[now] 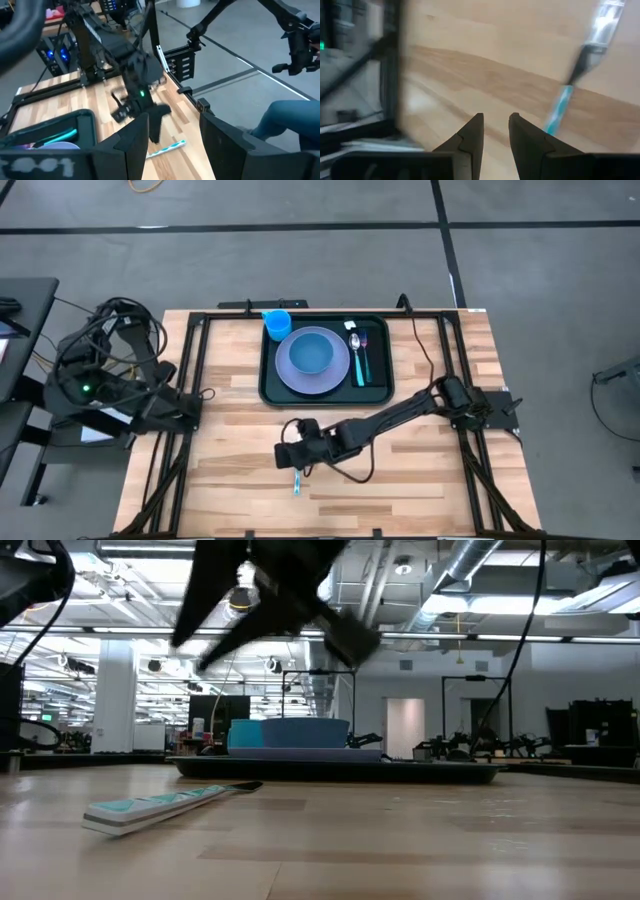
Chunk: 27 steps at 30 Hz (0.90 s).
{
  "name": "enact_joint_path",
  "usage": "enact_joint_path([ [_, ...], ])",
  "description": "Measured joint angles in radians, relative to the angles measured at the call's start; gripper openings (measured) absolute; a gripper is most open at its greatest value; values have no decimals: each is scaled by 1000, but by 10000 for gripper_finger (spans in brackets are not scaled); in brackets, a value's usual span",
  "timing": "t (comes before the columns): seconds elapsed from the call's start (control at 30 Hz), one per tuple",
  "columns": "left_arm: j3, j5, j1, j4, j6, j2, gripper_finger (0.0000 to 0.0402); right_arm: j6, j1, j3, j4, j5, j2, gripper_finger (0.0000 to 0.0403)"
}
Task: Set up tray
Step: Put the knife on top of the table napkin to the right of the fork on the tray
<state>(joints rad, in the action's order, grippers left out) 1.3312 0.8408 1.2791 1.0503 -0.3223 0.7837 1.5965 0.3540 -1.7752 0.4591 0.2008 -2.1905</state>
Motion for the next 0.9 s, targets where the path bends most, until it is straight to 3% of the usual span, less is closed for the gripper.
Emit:
enact_joint_path([
  [0.27,0,99,54,6,26,1,167,-65,-26,3,-73,-46,-78,81],
  [0.5,0,80,57,20,29,1,167,-105,-84,2,-189,-170,-127,81],
  [0.9,0,81,57,41,28,1,167,-59,-64,3,-203,-184,-128,82],
])
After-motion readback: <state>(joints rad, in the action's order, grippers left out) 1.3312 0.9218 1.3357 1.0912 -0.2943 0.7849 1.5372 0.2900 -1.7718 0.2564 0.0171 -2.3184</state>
